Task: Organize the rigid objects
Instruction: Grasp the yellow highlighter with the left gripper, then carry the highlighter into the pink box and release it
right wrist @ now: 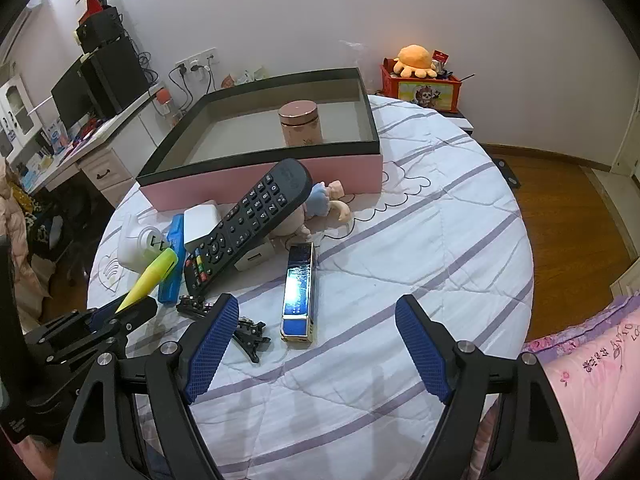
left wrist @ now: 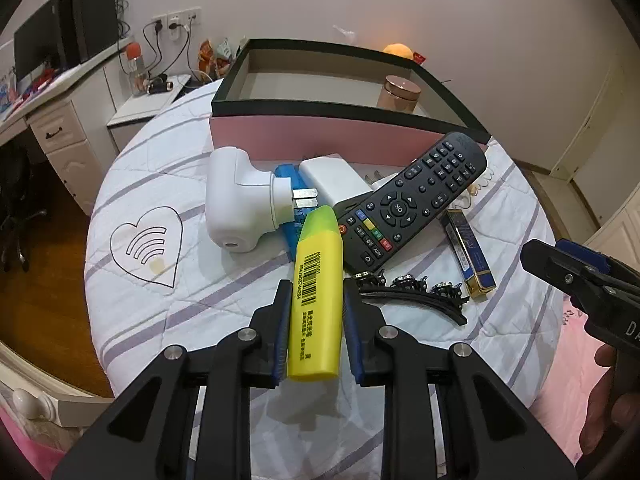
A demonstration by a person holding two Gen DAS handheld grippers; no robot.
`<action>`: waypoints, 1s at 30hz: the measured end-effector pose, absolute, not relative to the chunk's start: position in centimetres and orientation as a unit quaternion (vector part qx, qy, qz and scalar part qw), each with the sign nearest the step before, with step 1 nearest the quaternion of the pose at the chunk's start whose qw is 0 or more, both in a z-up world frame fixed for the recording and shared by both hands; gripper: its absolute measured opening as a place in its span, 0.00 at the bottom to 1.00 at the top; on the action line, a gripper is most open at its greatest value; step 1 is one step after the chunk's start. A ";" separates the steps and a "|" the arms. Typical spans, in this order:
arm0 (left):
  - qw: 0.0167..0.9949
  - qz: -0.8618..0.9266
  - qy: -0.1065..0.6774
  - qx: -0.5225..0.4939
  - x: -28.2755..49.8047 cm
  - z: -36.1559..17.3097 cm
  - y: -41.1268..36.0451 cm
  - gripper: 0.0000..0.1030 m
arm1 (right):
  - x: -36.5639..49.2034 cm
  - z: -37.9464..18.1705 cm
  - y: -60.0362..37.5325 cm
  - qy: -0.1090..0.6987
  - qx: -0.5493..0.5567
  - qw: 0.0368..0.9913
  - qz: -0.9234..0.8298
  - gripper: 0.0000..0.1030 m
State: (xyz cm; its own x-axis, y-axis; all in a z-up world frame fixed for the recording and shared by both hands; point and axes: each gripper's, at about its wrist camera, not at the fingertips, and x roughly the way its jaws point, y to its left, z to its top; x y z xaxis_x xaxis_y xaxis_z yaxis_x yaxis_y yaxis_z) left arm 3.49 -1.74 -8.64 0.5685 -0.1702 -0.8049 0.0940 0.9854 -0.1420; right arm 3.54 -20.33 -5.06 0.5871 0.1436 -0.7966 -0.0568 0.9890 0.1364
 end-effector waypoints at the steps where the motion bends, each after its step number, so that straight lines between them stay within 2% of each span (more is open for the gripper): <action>1: 0.883 -0.074 0.462 -0.041 3.5 -8.7 -1.8 0.23 | 3.6 -5.1 -20.3 0.451 0.048 0.889 0.056 0.80; 6: 0.870 -0.062 0.488 -0.037 4.5 -10.0 -1.9 0.26 | 3.6 -5.2 -20.0 0.453 0.044 0.888 0.059 0.80; 13: 0.871 -0.061 0.486 -0.041 5.2 -9.9 -1.9 0.27 | 3.9 -5.1 -20.0 0.454 0.042 0.888 0.056 0.80; 17: 0.868 -0.060 0.491 -0.051 6.1 -10.3 -1.5 0.45 | 3.9 -5.2 -19.8 0.455 0.039 0.888 0.057 0.80; 19: 0.868 -0.062 0.489 -0.054 6.2 -10.4 -1.4 0.44 | 4.0 -5.2 -19.7 0.456 0.038 0.887 0.057 0.80; 20: 0.869 -0.063 0.487 -0.053 6.2 -10.4 -1.4 0.40 | 4.0 -5.2 -19.7 0.456 0.038 0.887 0.057 0.80; 21: 0.870 -0.064 0.486 -0.053 6.2 -10.3 -1.4 0.26 | 4.0 -5.3 -19.7 0.456 0.038 0.887 0.057 0.80; 30: 0.879 -0.070 0.469 -0.041 4.9 -9.4 -1.6 0.25 | 4.0 -5.3 -19.7 0.457 0.038 0.887 0.055 0.80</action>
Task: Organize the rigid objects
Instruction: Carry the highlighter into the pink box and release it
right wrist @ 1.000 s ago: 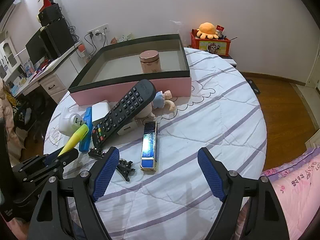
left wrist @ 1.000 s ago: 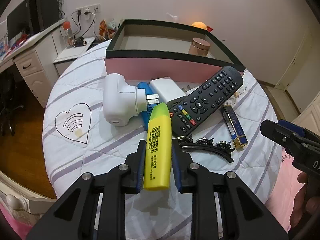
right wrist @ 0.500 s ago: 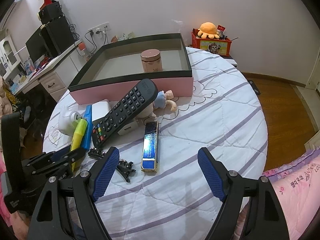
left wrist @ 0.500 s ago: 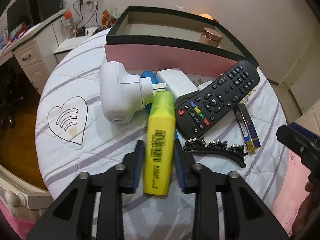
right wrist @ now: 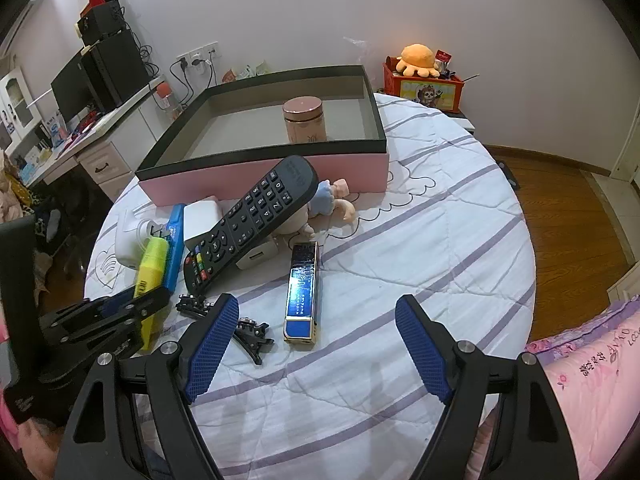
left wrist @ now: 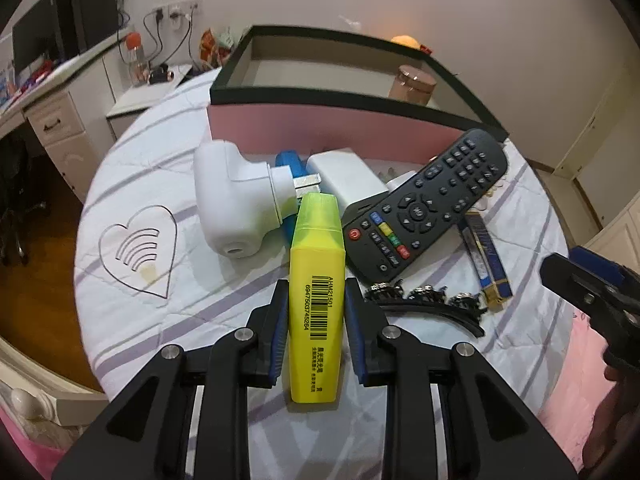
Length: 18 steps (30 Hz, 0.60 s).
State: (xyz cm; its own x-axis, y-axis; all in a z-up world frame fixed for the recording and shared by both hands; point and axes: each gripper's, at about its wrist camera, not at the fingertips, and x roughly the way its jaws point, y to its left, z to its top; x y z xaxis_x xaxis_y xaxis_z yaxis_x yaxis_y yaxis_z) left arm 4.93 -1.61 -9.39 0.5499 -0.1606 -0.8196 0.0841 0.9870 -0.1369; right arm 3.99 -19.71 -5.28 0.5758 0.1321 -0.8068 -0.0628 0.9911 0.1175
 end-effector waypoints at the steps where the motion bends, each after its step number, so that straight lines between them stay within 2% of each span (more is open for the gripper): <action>1: 0.881 -0.070 0.466 -0.041 4.7 -9.1 -1.5 0.25 | 4.0 -5.3 -19.7 0.457 0.038 0.887 0.054 0.80; 10: 0.896 -0.087 0.434 -0.039 4.9 -5.2 -1.8 0.25 | 3.9 -5.0 -19.8 0.454 0.039 0.889 0.056 0.80; 18: 0.910 -0.078 0.407 -0.021 10.9 -2.1 -2.6 0.25 | 6.2 -3.8 -20.6 0.439 0.048 0.896 0.052 0.80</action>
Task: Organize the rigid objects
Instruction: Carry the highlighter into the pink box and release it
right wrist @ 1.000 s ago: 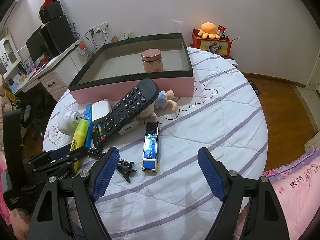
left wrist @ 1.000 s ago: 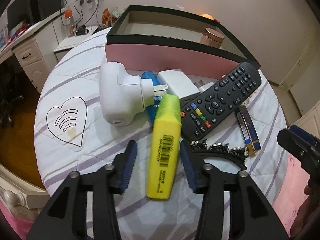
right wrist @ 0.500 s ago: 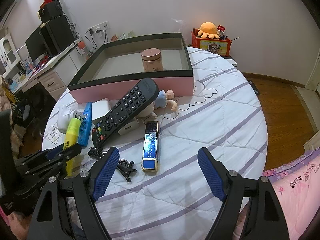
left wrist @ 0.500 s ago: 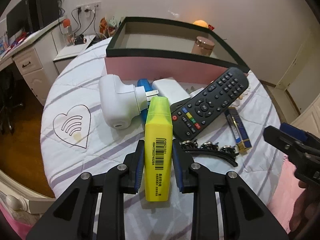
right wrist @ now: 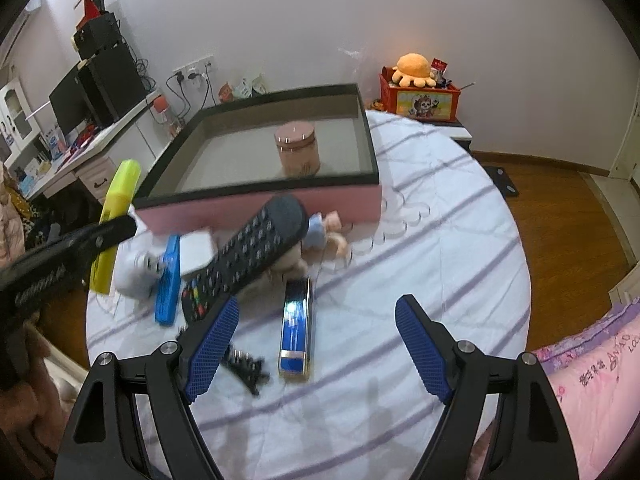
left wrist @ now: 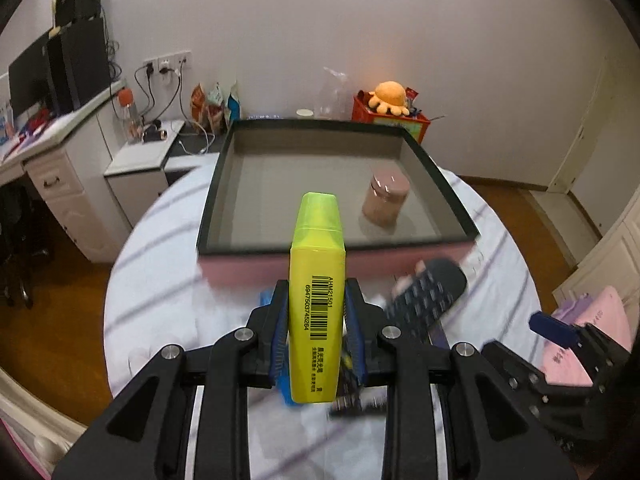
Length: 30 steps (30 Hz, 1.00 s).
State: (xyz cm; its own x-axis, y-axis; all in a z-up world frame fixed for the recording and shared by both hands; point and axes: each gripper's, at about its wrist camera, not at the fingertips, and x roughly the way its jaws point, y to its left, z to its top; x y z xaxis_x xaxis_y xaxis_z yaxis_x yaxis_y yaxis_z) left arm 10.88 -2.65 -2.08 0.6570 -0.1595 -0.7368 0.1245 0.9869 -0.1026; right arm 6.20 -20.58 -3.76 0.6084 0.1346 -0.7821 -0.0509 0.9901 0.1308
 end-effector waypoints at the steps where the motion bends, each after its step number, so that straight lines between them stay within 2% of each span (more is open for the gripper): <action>1: 0.910 -0.077 0.408 -0.021 11.6 -2.0 -2.7 0.25 | 6.8 -3.5 -20.6 0.437 0.048 0.897 0.052 0.80; 15: 0.894 -0.055 0.444 -0.014 24.1 -5.4 -2.3 0.25 | 16.1 -2.0 -19.8 0.416 0.042 0.906 0.066 0.80; 23: 0.865 -0.044 0.499 -0.014 27.2 -9.3 -2.2 0.28 | 18.5 -3.1 -20.4 0.427 0.050 0.901 0.062 0.80; 25: 0.861 -0.039 0.506 -0.016 27.4 -9.6 -2.1 0.40 | 18.8 -3.4 -20.4 0.430 0.051 0.899 0.062 0.80; 26: 0.862 -0.042 0.505 -0.019 27.3 -9.6 -2.1 0.51 | 18.8 -3.4 -20.3 0.430 0.052 0.899 0.063 0.80; 27: 0.861 -0.049 0.505 -0.021 27.2 -9.5 -2.2 0.57 | 18.8 -3.5 -20.3 0.431 0.053 0.899 0.063 0.80; 30: 0.863 -0.053 0.502 -0.008 26.8 -9.4 -2.9 0.66 | 18.5 -3.3 -20.1 0.430 0.051 0.899 0.064 0.80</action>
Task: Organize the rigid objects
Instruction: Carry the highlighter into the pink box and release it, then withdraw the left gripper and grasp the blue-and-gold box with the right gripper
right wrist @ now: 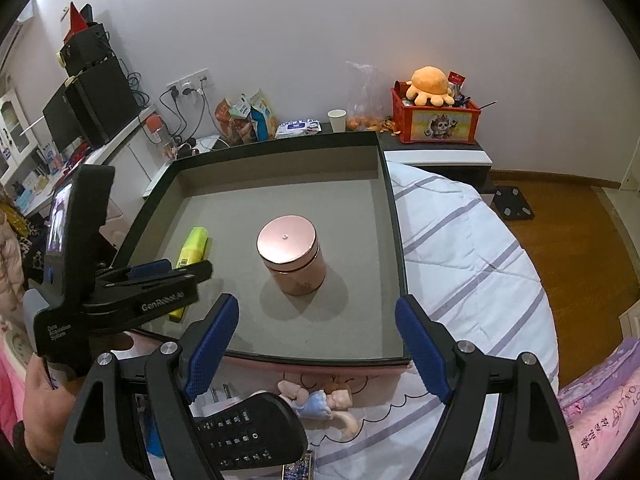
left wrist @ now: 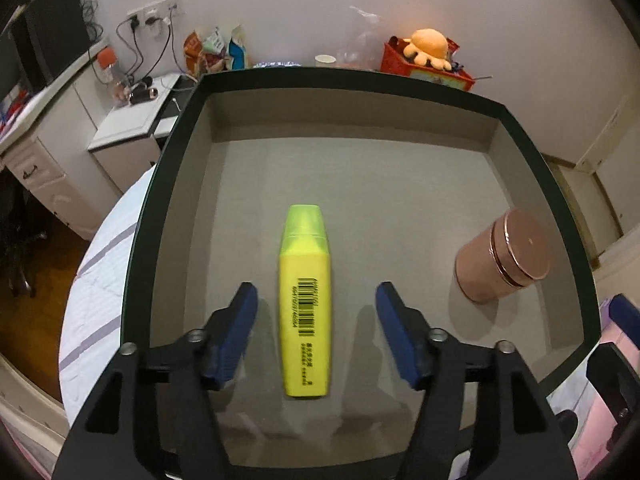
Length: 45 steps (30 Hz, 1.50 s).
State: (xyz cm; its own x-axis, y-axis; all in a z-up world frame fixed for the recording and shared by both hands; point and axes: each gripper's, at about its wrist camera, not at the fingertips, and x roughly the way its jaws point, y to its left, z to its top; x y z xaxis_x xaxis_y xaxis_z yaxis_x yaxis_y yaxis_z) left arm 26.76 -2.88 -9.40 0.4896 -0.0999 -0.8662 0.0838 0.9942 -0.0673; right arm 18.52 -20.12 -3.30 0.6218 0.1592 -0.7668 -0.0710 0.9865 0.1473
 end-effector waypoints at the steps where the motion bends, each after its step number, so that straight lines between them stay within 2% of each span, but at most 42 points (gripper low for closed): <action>1: 0.865 -0.057 0.498 -0.009 26.5 -9.2 -2.9 0.67 | 18.4 -3.2 -20.1 0.429 0.050 0.900 0.063 0.80; 4: 0.874 -0.062 0.482 -0.014 25.3 -8.0 -2.9 0.74 | 17.7 -2.5 -20.1 0.423 0.048 0.903 0.061 0.80; 6: 0.884 -0.064 0.463 -0.019 24.0 -6.5 -2.5 0.81 | 16.8 -2.0 -20.2 0.418 0.047 0.905 0.057 0.80; 14: 0.914 -0.048 0.401 -0.031 16.7 -2.3 0.3 0.92 | 12.4 -0.3 -20.1 0.404 0.042 0.912 0.052 0.80; 21: 0.910 -0.030 0.413 -0.030 10.4 -3.7 1.9 0.93 | 7.8 -1.4 -19.1 0.414 0.032 0.908 0.063 0.80; 29: 0.900 -0.009 0.434 -0.041 4.4 -6.3 2.3 0.93 | 4.8 -5.1 -19.3 0.450 0.030 0.891 0.053 0.80; 45: 0.898 -0.004 0.438 -0.032 4.9 -6.7 1.9 0.94 | 7.1 -9.0 -18.7 0.485 0.026 0.874 0.025 0.79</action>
